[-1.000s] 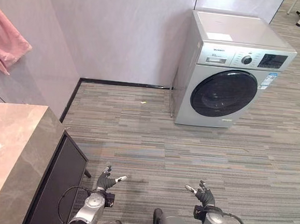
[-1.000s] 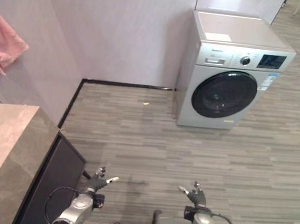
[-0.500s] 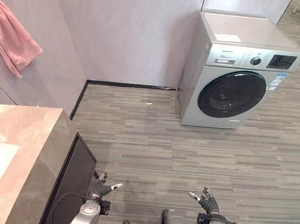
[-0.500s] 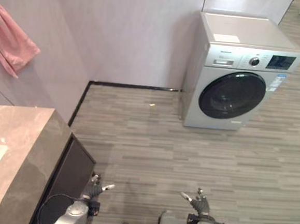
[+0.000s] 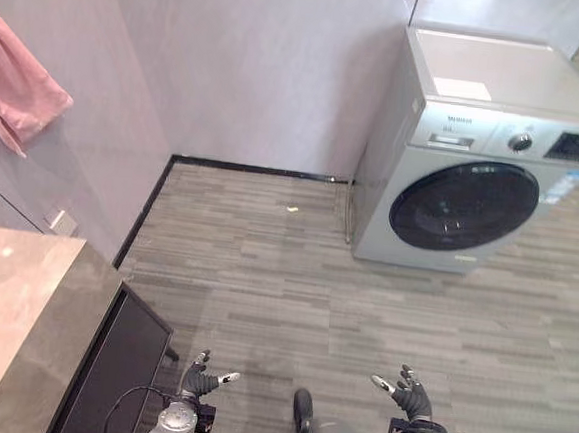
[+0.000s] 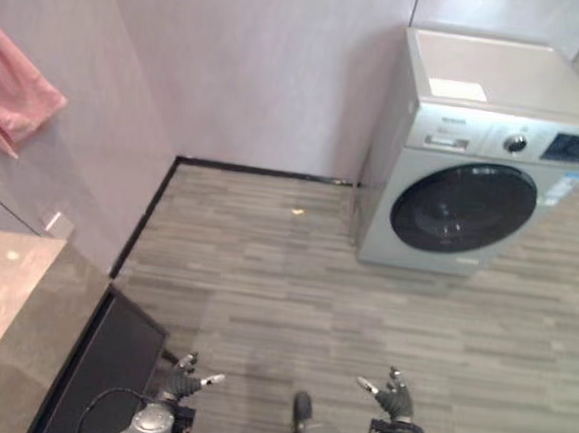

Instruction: Put brush and paste in cup on sink, flatten towel.

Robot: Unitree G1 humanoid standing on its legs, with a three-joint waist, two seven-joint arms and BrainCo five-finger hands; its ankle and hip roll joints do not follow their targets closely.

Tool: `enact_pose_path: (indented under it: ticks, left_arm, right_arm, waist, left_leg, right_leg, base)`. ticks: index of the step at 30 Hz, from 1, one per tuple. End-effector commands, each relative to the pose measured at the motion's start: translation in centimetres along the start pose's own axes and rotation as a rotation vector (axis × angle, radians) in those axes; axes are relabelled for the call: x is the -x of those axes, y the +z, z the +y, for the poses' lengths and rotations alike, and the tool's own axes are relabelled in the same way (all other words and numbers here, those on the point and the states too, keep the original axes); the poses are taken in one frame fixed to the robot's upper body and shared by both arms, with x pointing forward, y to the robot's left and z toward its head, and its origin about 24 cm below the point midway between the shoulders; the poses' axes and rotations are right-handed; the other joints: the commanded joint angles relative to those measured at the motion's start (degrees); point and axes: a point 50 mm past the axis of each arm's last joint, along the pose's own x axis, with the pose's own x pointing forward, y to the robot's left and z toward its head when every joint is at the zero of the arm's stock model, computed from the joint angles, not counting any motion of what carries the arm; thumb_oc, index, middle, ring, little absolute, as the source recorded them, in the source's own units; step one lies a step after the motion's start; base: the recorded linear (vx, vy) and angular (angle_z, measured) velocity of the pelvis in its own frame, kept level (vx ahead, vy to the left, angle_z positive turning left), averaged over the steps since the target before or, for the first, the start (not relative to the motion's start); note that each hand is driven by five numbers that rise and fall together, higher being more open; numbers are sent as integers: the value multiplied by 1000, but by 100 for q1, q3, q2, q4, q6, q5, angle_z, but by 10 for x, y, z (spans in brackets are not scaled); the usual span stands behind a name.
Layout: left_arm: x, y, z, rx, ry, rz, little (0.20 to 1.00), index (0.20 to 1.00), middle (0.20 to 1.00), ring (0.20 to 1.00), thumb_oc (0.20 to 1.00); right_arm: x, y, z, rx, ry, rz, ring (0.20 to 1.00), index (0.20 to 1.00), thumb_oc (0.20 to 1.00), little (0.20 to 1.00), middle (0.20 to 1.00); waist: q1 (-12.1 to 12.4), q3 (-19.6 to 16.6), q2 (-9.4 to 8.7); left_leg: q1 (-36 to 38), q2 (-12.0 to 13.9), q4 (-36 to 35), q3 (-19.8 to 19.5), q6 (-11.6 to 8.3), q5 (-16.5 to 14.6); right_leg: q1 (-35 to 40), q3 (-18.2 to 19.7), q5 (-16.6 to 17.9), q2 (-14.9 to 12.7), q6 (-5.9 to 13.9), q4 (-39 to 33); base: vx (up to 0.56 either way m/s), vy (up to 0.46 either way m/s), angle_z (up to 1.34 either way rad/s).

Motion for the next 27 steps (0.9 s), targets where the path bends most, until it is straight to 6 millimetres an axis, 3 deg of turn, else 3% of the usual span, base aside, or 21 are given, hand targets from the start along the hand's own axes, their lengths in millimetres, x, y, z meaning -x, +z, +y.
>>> enact_pose_path:
  ticks: [1, 3, 5, 8, 9, 10, 11, 12, 16, 18, 21, 22, 23, 24, 26, 27]
  left_arm:
    - [-15, 63, 2, 58, 8, -210, 1000, 1000, 1000, 1000, 1000]
    - [-17, 73, 0, 71, 8, -234, 1000, 1000, 1000, 1000, 1000]
    - [-18, 87, -3, 83, 4, -282, 1000, 1000, 1000, 1000, 1000]
    - [-19, 96, -5, 84, 9, -306, 1000, 1000, 1000, 1000, 1000]
    - [-19, 95, -4, 76, 15, -301, 1000, 1000, 1000, 1000, 1000]
    - [-20, 93, -2, 68, 24, -293, 1000, 1000, 1000, 1000, 1000]
    - [-20, 90, 0, 56, 37, -285, 1000, 1000, 1000, 1000, 1000]
    - [-20, 89, 0, 55, 35, -282, 1000, 1000, 1000, 1000, 1000]
    - [-19, 84, 1, 54, 40, -267, 1000, 1000, 1000, 1000, 1000]
    - [-18, 82, 4, 46, 55, -269, 1000, 1000, 1000, 1000, 1000]
    - [-17, 85, 5, 6, 38, -299, 1000, 1000, 1000, 1000, 1000]
    - [-16, 91, 5, -42, 25, -333, 1000, 1000, 1000, 1000, 1000]
    - [-15, 94, 6, -61, 19, -351, 1000, 1000, 1000, 1000, 1000]
    - [-11, 108, 7, -133, -11, -421, 1000, 1000, 1000, 1000, 1000]
    - [-11, 108, 5, -169, -20, -427, 1000, 1000, 1000, 1000, 1000]
    - [-11, 110, 4, -199, -26, -435, 1000, 1000, 1000, 1000, 1000]
  right_arm:
    - [-5, 31, -8, 79, -7, -145, 1000, 1000, 1000, 1000, 1000]
    - [-6, 31, -10, 102, -12, -140, 1000, 1000, 1000, 1000, 1000]
    - [-7, 28, -16, 141, -29, -125, 1000, 1000, 1000, 1000, 1000]
    - [-4, 27, -23, 169, -46, -126, 1000, 1000, 1000, 1000, 1000]
    - [-3, 26, -23, 175, -44, -128, 1000, 1000, 1000, 1000, 1000]
    - [-2, 24, -25, 185, -47, -123, 1000, 1000, 1000, 1000, 1000]
    - [-2, 23, -26, 200, -51, -124, 1000, 1000, 1000, 1000, 1000]
    - [-1, 23, -26, 207, -53, -126, 1000, 1000, 1000, 1000, 1000]
    - [-1, 25, -23, 214, -39, -136, 1000, 1000, 1000, 1000, 1000]
    - [-4, 26, -9, 230, 10, -138, 1000, 1000, 1000, 1000, 1000]
    - [-3, 26, 1, 267, 64, -141, 1000, 1000, 1000, 1000, 1000]
    - [-3, 25, 4, 271, 86, -139, 1000, 1000, 1000, 1000, 1000]
    - [-3, 25, 5, 263, 88, -136, 1000, 1000, 1000, 1000, 1000]
    - [-5, 34, 8, 259, 107, -166, 1000, 1000, 1000, 1000, 1000]
    - [-6, 37, 8, 267, 106, -174, 1000, 1000, 1000, 1000, 1000]
    - [-7, 41, 10, 269, 113, -192, 1000, 1000, 1000, 1000, 1000]
  waist:
    - [-84, 436, -174]
    - [-85, 506, -175]
    - [6, 599, -183]
    - [69, 670, -105]
    - [73, 668, -73]
    - [111, 665, -37]
    - [186, 682, 39]
    - [191, 692, 52]
    - [241, 664, 42]
    - [362, 602, -79]
    - [439, 502, -254]
    - [484, 430, -361]
    - [499, 402, -373]
    - [450, 549, -329]
    - [429, 577, -271]
    - [371, 626, -209]
  left_leg:
    - [-397, -222, 1743, 52, -149, 1154]
    - [-604, -96, 1746, 220, -114, 1143]
    - [-1116, -38, 1522, 444, -51, 936]
    - [-1526, -81, 469, 592, 76, 741]
    - [-1609, -95, 150, 588, 86, 805]
    - [-1697, -110, -212, 592, 63, 1030]
    - [-1833, -14, -734, 665, -34, 1489]
    - [-1855, 58, -868, 834, -62, 1631]
    - [-1879, 142, -985, 1114, -73, 1801]
    - [-1994, -25, -628, 744, 126, 1475]
    - [-2010, -160, -204, 812, 340, 1079]
    - [-1877, -309, -144, 864, 496, 841]
    - [-1817, -367, -177, 878, 561, 793]
    - [-1457, -546, -332, 834, 750, 614]
    - [-1338, -586, -407, 806, 782, 561]
    - [-1172, -621, -522, 712, 807, 557]
  right_leg:
    - [283, -76, 200, -261, 253, -478]
    - [375, -127, 141, -296, 239, -512]
    - [537, -195, 23, -420, 284, -556]
    - [570, -177, -151, -476, 366, -511]
    - [586, -147, -183, -451, 367, -506]
    - [670, -113, -239, -419, 374, -518]
    - [859, -44, -375, -321, 382, -545]
    - [934, -40, -418, -307, 383, -557]
    - [1079, 13, -549, -290, 397, -553]
    - [1296, 257, -872, -390, 470, -276]
    - [1402, 389, -962, -580, 616, 24]
    - [1360, 400, -757, -753, 823, 347]
    - [1232, 451, -517, -798, 887, 660]
    - [638, 463, 112, -840, 963, 1748]
    - [471, 499, 190, -752, 978, 1893]
    - [197, 605, 62, -500, 937, 2077]
  base:
    - [115, -209, 40]
    - [113, -117, 31]
    - [141, -48, 23]
    - [202, 63, 31]
    - [266, 102, 1]
    - [435, 154, -16]
    - [445, 148, -41]
    - [336, 113, -55]
    - [249, 104, -34]
    - [402, 238, -18]
    - [391, 252, -73]
    - [427, 333, -14]
    - [515, 528, -17]
    - [297, 368, -19]
    - [212, 248, 13]
    - [259, 219, 29]
